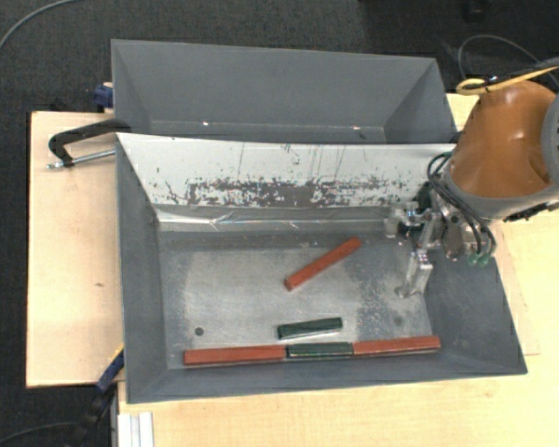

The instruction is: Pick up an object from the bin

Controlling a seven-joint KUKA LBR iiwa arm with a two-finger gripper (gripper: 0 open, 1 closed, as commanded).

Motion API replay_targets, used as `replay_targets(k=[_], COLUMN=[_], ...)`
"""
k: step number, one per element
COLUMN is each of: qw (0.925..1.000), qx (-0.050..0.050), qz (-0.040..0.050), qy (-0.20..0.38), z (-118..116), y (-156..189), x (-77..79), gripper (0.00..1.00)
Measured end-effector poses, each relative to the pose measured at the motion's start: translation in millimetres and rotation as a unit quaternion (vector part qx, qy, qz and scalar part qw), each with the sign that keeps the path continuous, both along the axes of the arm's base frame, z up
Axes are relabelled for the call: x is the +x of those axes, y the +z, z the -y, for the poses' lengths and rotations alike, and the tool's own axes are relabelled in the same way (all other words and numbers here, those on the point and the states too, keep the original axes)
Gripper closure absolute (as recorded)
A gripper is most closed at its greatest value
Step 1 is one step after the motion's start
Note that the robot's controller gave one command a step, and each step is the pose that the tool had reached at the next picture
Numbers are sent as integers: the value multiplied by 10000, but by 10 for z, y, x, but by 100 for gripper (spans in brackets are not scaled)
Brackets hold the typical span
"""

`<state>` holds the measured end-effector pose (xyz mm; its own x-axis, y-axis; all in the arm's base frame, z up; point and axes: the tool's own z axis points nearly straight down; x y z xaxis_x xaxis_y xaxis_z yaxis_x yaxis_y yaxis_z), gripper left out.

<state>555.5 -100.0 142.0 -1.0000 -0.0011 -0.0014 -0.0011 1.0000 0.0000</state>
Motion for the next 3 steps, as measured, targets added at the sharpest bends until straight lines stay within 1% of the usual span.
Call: replay_targets(k=[1,2,3], qw=[9995,9995,9994], qx=[23,5,-17], qz=[-16,10,76], qy=[-309,-322,346], z=[-419,-387,-37], y=[-706,-670,814], x=[344,356,420], gripper=[0,100,100])
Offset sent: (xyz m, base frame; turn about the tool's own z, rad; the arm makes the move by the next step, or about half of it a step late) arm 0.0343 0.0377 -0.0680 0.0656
